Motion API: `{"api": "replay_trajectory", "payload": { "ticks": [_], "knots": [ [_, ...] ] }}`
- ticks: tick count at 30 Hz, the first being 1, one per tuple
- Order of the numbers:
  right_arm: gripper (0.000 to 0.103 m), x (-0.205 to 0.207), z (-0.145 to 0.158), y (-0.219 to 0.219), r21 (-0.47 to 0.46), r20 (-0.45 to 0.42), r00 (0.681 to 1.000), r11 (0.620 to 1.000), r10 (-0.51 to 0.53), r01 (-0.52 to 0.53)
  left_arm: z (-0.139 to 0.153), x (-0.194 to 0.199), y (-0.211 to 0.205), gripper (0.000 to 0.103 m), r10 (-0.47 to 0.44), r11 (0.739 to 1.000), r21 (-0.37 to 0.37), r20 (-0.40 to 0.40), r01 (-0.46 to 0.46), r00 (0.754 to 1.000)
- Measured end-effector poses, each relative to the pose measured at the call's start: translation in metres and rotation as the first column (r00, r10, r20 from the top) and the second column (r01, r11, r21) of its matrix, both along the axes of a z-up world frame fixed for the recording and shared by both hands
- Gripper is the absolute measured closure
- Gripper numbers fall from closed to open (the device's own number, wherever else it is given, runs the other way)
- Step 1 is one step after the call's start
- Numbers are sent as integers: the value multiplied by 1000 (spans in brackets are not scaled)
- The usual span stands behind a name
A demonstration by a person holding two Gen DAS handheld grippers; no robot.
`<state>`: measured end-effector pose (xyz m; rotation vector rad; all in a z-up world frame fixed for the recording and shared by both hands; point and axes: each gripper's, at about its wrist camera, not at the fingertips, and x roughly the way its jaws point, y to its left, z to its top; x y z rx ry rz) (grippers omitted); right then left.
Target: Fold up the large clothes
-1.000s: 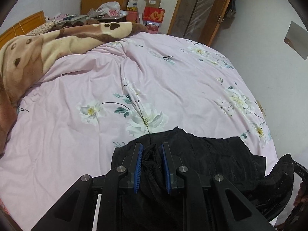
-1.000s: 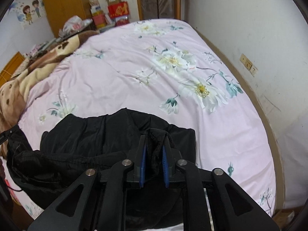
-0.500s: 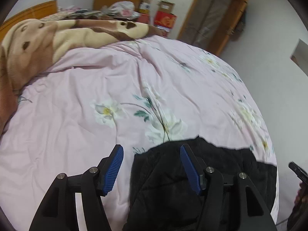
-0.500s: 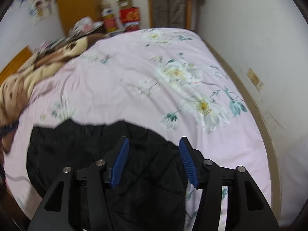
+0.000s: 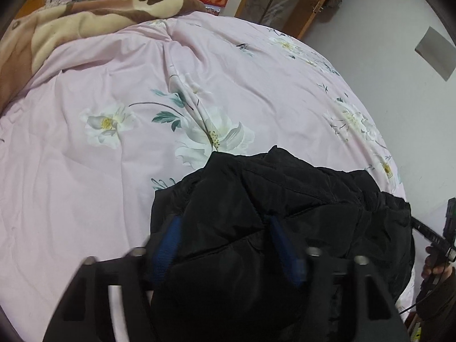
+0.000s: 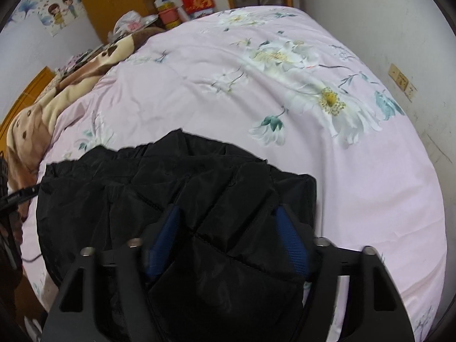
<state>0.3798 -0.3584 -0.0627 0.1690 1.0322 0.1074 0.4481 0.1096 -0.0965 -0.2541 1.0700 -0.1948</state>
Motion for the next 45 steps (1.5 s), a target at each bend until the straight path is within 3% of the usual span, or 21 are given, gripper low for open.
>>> {"api": "replay_trajectory", "payload": {
  "ticks": [2, 3, 5, 10, 12, 15, 19, 24, 26, 30, 33, 35, 36, 37, 40, 45],
  "knots": [
    [75, 0, 0, -3, 18, 3, 1000, 1000, -8, 8, 1, 0, -2, 70, 15, 999, 44, -4, -14, 1000],
    [88, -1, 2, -3, 12, 11, 1000, 1000, -1, 1, 3, 0, -2, 72, 15, 998, 60, -3, -15, 1000],
    [92, -5, 10, 0, -6, 45, 999, 1000, 19, -19, 13, -2, -3, 82, 11, 996, 85, 27, -13, 1000],
    [94, -10, 58, -8, -7, 248, 967, 998, -52, 55, 55, 3, 9, 84, 75, 995, 59, 161, -86, 984],
    [94, -1, 66, -5, -37, 276, 960, 997, -51, 64, 62, 11, 9, 84, 98, 992, 64, 188, -112, 977],
    [94, 21, 56, 1, -81, 247, 968, 995, -42, 63, 49, 28, 1, 84, 97, 985, 126, 166, -119, 981],
    [94, 48, 10, 3, -120, 107, 992, 990, -64, 77, -2, 47, -7, 83, 112, 973, 199, 38, -118, 993],
    [93, 57, -31, 11, -203, -2, 999, 979, -38, 37, -25, 48, -23, 83, 59, 951, 302, 30, -66, 998],
    [92, 60, -39, 14, -226, -33, 999, 974, -33, 24, -28, 48, -26, 83, 52, 946, 319, 24, -57, 998],
    [83, 60, -37, 11, -234, -57, 996, 971, -72, 56, -19, 46, -19, 78, 94, 954, 284, 24, -97, 995],
    [77, 42, -5, 11, -249, 58, 992, 961, -109, 120, 5, 33, -14, 73, 118, 956, 261, 74, -133, 990],
    [61, 24, 21, 14, -236, 143, 983, 960, -119, 151, 24, 18, -11, 58, 146, 955, 243, 116, -171, 982],
    [44, 17, 32, 17, -227, 180, 977, 962, -115, 155, 35, 6, -10, 54, 160, 956, 225, 142, -189, 977],
    [35, 6, 45, 22, -215, 217, 972, 966, -95, 142, 46, -7, -12, 47, 162, 962, 191, 169, -194, 972],
    [35, -32, 70, 49, -182, 306, 952, 979, -29, 88, 64, -43, -35, 32, 123, 973, 160, 247, -165, 961],
    [35, -63, 49, 97, -144, 293, 954, 989, 60, -18, 53, -78, -97, 32, 29, 973, 212, 288, -93, 957]
  ]
}}
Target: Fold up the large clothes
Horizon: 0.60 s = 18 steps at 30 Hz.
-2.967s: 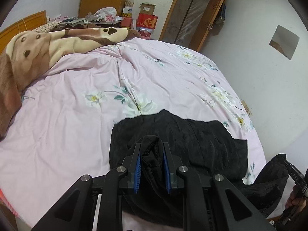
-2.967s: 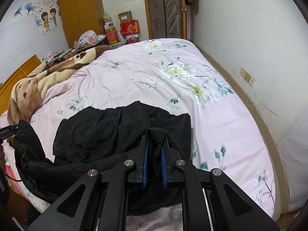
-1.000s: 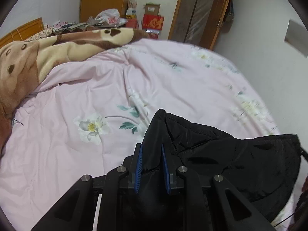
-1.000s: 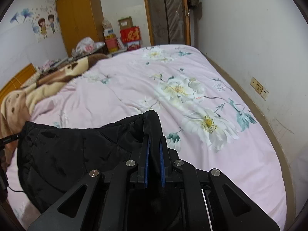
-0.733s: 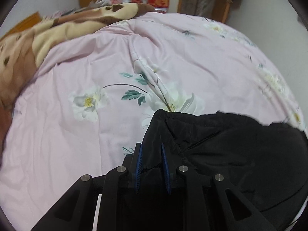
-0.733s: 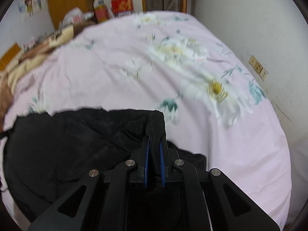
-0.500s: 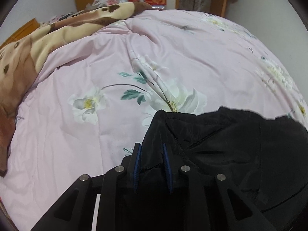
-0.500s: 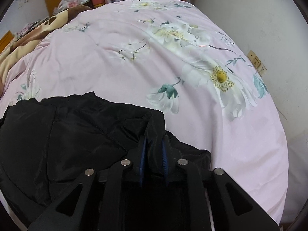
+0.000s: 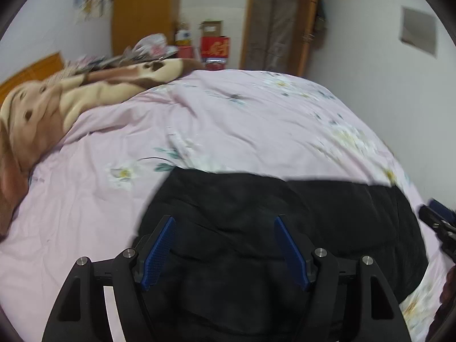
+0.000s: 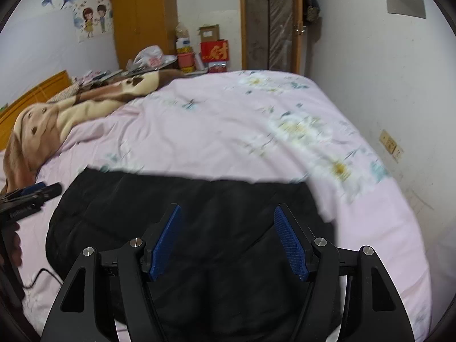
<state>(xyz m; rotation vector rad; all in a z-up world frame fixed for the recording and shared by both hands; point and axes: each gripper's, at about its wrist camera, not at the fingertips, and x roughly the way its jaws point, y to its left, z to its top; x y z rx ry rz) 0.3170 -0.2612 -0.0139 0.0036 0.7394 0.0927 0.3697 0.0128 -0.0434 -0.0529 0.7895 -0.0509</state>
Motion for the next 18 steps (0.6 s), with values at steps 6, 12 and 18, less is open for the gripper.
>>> {"api": "replay_trajectory", "payload": {
  "ticks": [6, 12, 18],
  "knots": [
    [35, 7, -54, 31, 13, -67, 998, 1000, -13, 14, -55, 9, -39, 31, 24, 998, 55, -104, -18, 994],
    [30, 20, -102, 35, -50, -151, 988, 999, -12, 5, -97, 16, -50, 19, 31, 989, 145, -103, -16, 994],
    [29, 32, -130, 31, -38, -211, 977, 999, -23, 16, -117, 29, -50, 19, 10, 988, 154, -157, 15, 988]
  ]
}}
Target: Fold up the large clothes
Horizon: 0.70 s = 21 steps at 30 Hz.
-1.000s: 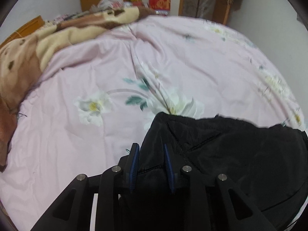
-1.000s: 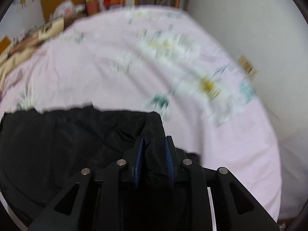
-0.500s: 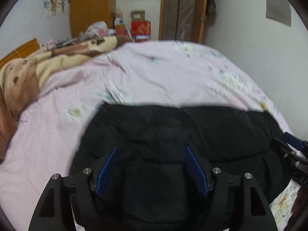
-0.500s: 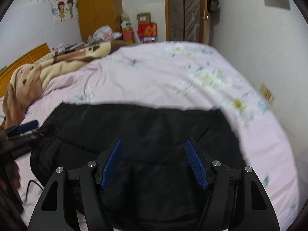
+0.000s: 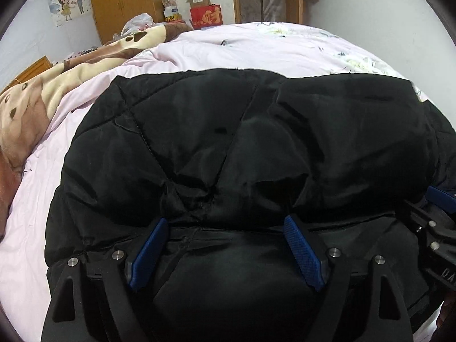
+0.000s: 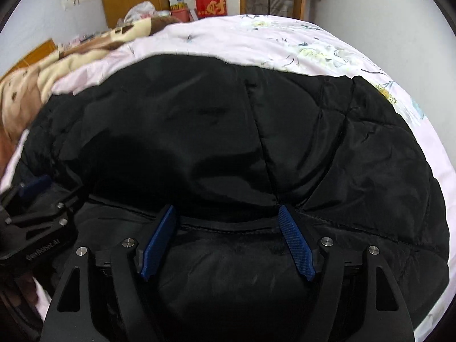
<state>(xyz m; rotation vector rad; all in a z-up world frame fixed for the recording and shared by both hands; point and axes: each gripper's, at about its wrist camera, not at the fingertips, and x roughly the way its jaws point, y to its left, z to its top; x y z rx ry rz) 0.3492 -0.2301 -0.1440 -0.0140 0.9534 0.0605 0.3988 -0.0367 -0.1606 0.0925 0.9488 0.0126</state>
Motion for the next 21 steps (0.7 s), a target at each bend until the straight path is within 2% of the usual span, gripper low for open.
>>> {"api": "replay_trajectory", "payload": {
  "ticks": [5, 9, 11, 14, 16, 18, 21],
  "knots": [
    [29, -4, -3, 3, -18, -9, 1000, 1000, 0, 0, -4, 0, -1, 19, -2, 1000, 12, -6, 2, 1000],
    [29, -12, 21, -9, 21, 1, 1000, 1000, 11, -11, 23, -3, 15, 20, -7, 998, -70, -2, 7, 1000],
    [29, -23, 37, -21, 25, 37, 999, 999, -25, 24, 35, -12, 25, 20, -3, 999, -54, 31, 5, 1000],
    [29, -43, 55, -41, -15, 107, 992, 998, -62, 64, 47, -30, 42, 20, 26, 999, 24, 109, -28, 994],
    [29, -50, 53, -53, -66, 113, 990, 994, -80, 88, 37, -33, 52, 20, 32, 998, 47, 90, -36, 995],
    [29, -48, 37, -65, -131, 81, 992, 986, -95, 105, 18, -28, 56, 19, 40, 996, 77, 54, -44, 998],
    [29, -45, 17, -67, -130, 60, 995, 988, -81, 88, -2, -19, 59, 18, 48, 998, 46, 23, -49, 999]
  ]
}}
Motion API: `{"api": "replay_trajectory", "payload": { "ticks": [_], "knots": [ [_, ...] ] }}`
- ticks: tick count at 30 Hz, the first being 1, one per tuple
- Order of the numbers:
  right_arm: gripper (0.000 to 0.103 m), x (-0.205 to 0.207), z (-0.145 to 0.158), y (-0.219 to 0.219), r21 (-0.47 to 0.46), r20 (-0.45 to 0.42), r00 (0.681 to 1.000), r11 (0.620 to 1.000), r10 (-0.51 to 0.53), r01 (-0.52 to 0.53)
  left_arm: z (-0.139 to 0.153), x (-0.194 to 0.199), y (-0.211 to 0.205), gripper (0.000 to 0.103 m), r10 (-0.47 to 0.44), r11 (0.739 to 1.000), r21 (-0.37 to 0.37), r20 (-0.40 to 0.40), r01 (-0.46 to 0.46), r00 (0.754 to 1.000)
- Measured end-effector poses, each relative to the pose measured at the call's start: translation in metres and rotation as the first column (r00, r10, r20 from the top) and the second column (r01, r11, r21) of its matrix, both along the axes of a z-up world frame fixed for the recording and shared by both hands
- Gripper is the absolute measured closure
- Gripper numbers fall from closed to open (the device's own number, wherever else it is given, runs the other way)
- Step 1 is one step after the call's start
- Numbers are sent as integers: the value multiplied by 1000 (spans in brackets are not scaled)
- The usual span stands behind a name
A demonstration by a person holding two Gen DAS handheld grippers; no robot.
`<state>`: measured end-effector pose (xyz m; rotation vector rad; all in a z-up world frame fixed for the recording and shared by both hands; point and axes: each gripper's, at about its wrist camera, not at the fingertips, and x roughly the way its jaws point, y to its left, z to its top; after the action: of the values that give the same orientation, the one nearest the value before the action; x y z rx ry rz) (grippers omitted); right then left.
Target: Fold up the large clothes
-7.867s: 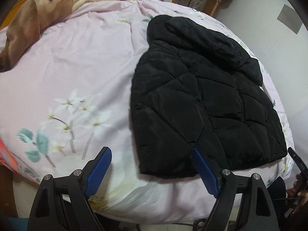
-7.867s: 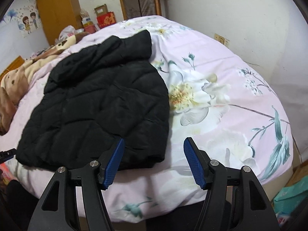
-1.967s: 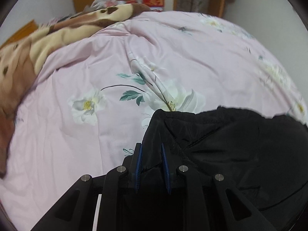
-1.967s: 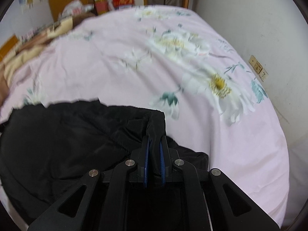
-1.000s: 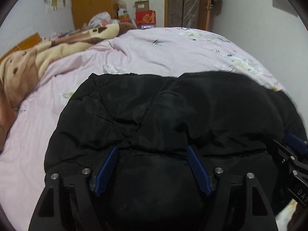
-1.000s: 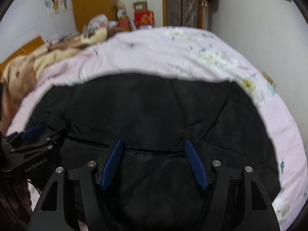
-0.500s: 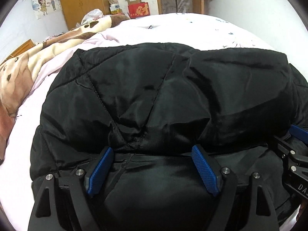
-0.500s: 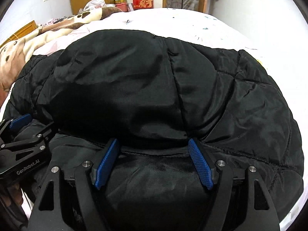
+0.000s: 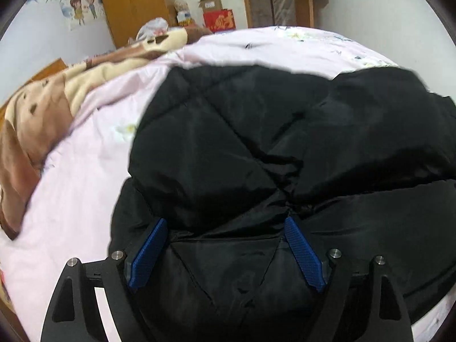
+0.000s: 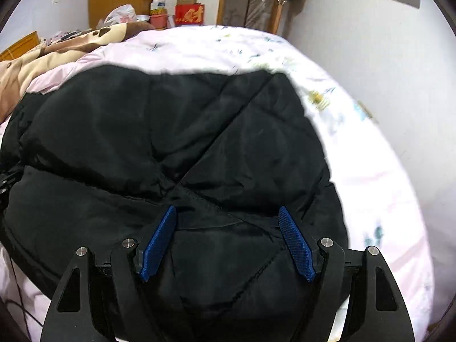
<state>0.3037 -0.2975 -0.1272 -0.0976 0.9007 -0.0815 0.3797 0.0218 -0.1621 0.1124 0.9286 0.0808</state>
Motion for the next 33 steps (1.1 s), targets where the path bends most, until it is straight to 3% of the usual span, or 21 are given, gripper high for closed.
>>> {"api": "replay_trajectory", "payload": {
  "ticks": [6, 11, 15, 17, 19, 22, 26, 33],
  "knots": [
    [29, 10, -25, -1, 13, -26, 1000, 1000, -9, 9, -17, 9, 1, 18, 15, 1000, -26, -20, -15, 1000],
    [29, 12, -27, -7, 15, -41, 999, 1000, 3, -2, -18, 8, 3, 18, 13, 1000, -25, -40, -14, 999],
    [29, 0, -2, -12, 3, -22, 1000, 1000, 19, -19, 7, -3, 16, 20, -19, 1000, 7, -7, 19, 1000],
    [29, -10, 12, -20, -8, 25, 1000, 1000, -7, 8, 12, -13, 25, 20, -13, 999, 51, 30, 12, 999],
    [29, -16, 15, -30, -19, 30, 998, 998, -54, 54, 9, -18, 38, 20, 14, 999, 43, 45, -15, 999],
    [28, -12, -4, -39, 18, -27, 999, 999, -45, 46, -9, -13, 52, 20, 45, 998, -37, -12, -45, 999],
    [27, -1, -18, -36, 41, -44, 997, 997, -59, 61, -24, -3, 44, 20, 40, 999, 7, -34, -40, 999],
    [26, 1, -11, -41, 55, -69, 997, 998, -32, 35, -24, 24, 63, 19, 5, 1000, -10, -83, -6, 997]
  ]
}}
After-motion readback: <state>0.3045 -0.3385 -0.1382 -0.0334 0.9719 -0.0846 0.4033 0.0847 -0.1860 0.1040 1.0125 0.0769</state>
